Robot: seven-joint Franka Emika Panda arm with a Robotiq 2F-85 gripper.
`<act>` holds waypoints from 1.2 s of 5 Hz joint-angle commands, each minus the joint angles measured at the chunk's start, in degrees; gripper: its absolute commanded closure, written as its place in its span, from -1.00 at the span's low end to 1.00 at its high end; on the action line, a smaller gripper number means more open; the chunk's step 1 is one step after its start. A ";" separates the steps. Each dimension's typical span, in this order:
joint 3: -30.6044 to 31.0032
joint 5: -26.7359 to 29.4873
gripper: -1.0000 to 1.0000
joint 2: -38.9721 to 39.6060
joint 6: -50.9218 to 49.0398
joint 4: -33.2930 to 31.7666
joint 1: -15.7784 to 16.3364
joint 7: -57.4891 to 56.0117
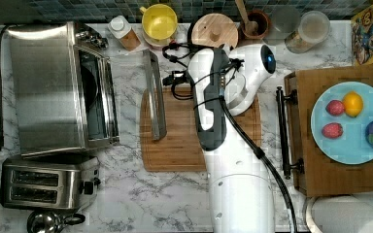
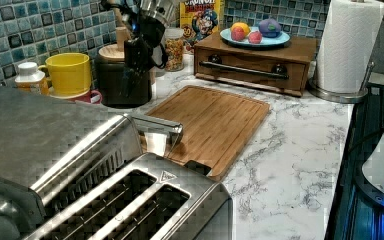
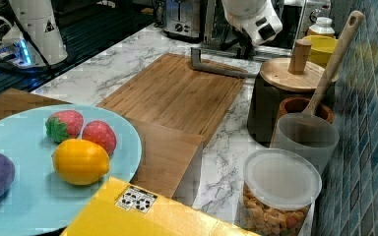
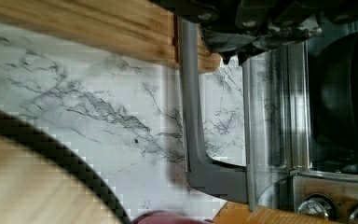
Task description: Close the oven.
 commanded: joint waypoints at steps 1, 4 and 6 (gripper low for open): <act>0.68 0.86 1.00 5.58 -0.33 9.27 1.02 2.29; -1.87 -3.41 1.00 12.01 -13.99 18.77 3.90 3.39; -0.61 -5.17 1.00 10.63 -13.32 16.61 4.20 2.73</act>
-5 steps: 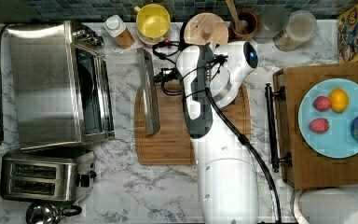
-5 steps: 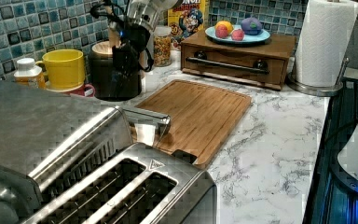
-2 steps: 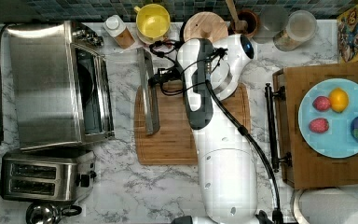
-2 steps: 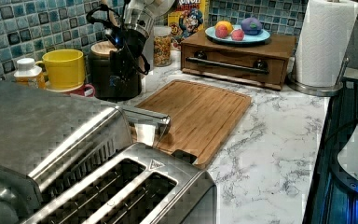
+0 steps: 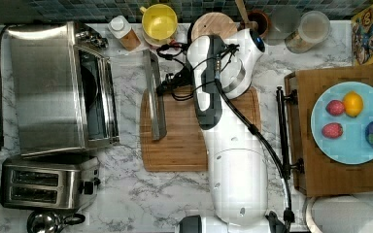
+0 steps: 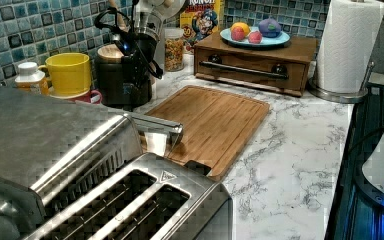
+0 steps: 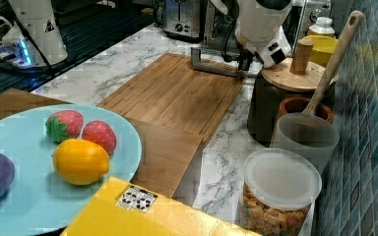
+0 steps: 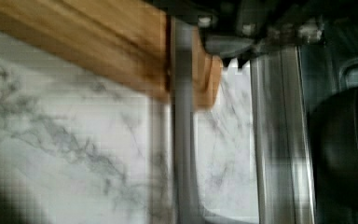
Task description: Close the oven.
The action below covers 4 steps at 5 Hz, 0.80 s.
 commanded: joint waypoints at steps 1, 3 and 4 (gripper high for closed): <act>0.76 -2.16 1.00 0.06 1.19 3.07 3.51 2.94; 1.58 -5.10 1.00 -0.54 0.66 0.54 5.02 1.67; 2.57 -3.82 1.00 -0.35 -2.77 1.08 4.74 3.04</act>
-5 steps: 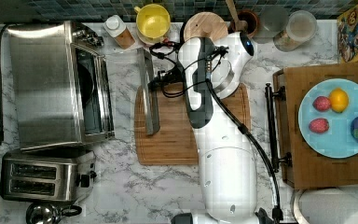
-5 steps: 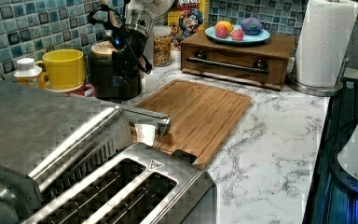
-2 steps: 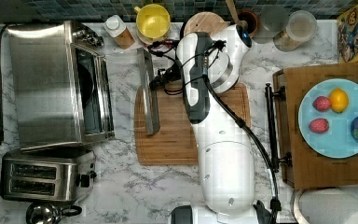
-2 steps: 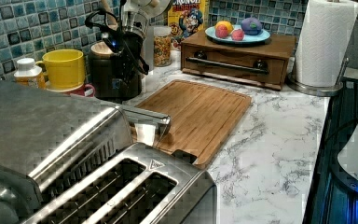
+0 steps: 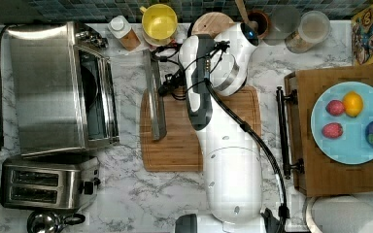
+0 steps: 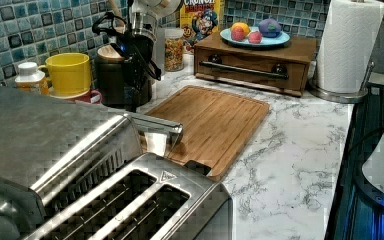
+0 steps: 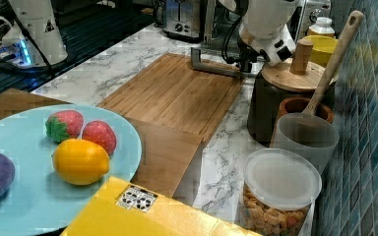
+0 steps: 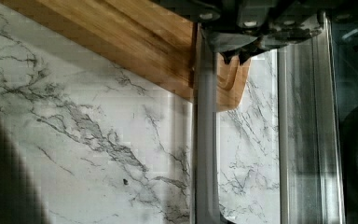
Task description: Close the oven.
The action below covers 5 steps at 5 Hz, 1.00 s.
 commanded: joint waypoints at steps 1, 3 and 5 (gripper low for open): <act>4.20 2.53 1.00 -3.28 -4.03 -2.65 3.21 2.05; 6.52 5.34 1.00 -14.03 -2.11 -9.59 3.96 2.28; 10.81 6.06 1.00 -25.97 0.17 -15.31 7.49 2.79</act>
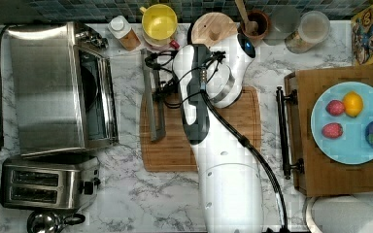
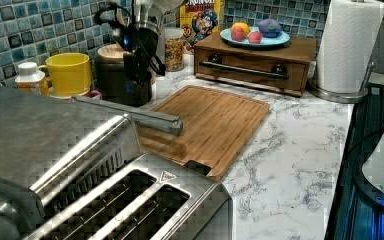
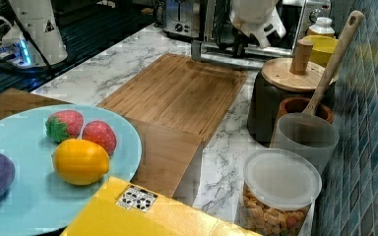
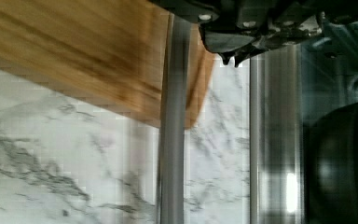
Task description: Close the oven.
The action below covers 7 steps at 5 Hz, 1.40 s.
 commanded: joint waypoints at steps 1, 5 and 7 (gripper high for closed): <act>9.76 -3.97 1.00 -20.30 3.68 -6.68 13.12 6.91; 11.62 -36.10 1.00 -28.25 24.29 -13.95 26.68 43.90; 11.83 -36.14 1.00 -28.24 24.27 -13.95 26.49 43.92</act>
